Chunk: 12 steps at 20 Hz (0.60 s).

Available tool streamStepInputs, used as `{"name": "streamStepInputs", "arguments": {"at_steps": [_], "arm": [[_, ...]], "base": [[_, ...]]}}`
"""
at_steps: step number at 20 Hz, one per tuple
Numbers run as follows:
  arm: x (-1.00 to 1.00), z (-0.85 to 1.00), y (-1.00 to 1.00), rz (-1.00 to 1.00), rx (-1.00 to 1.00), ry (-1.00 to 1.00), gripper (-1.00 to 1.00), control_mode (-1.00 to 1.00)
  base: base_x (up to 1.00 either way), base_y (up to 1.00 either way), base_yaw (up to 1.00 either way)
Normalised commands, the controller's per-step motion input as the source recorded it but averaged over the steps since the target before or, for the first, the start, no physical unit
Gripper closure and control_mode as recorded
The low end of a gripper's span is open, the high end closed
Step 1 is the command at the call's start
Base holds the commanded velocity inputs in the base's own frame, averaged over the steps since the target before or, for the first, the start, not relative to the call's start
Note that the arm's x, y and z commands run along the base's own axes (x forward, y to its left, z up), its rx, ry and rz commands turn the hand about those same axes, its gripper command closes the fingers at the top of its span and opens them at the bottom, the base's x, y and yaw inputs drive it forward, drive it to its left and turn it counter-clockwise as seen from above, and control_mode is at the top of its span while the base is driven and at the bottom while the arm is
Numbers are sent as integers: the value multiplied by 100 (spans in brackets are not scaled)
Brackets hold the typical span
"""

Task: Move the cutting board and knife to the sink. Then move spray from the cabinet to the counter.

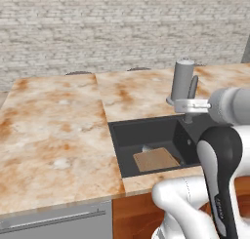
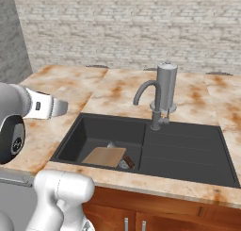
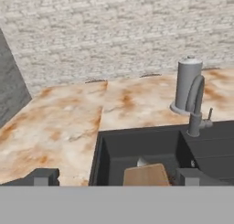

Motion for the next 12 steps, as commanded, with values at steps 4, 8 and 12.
{"name": "streamStepInputs", "arguments": {"at_steps": [4,8,12], "arm": [[-25,-7,-3,0,2,11,-100,-100],[-22,-8,0,0,0,2,-100,100],[0,0,0,0,0,0,-100,100]], "base": [[0,0,0],[-11,0,0],[-59,28,14]]}}
